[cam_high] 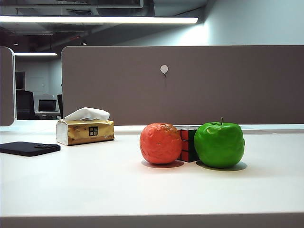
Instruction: Move all the fruits on the tabletop near the face of the Rubik's cube that has the color most similar to each fruit.
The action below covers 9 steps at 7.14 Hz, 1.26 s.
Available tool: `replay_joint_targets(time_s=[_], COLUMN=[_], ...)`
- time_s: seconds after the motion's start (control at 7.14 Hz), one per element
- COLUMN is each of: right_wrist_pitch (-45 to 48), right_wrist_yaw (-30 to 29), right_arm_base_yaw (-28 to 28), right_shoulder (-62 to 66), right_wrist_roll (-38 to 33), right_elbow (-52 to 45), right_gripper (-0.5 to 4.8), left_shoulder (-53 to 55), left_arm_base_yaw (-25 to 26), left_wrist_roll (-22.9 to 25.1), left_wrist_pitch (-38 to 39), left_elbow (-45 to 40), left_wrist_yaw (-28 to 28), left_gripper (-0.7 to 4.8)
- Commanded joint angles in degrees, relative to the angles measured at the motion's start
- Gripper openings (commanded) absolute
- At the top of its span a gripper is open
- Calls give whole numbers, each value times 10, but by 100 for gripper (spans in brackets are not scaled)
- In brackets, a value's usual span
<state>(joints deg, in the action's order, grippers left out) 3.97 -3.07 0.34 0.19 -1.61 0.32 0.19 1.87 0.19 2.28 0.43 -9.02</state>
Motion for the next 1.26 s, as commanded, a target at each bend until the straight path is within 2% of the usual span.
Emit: replay_joint_targets(time_s=[0.14, 0.28, 1.26], right_wrist_pitch=[10, 23, 23], right_wrist_yaw=[0, -22, -22], right_arm_base_yaw=[0, 0, 1], right_shoulder=[-1, -1, -1], right_wrist_roll=[2, 2, 1], right_elbow=[0, 0, 0], right_gripper=[0, 0, 0], left_shoulder=[0, 0, 0], left_arm_base_yaw=[0, 0, 0], left_wrist_roll=[-2, -2, -2], left_wrist_pitch=[-24, -15, -15], left_elbow=[2, 2, 2], left_wrist_yaw=[-15, 14, 14], left_gripper=[-5, -5, -5])
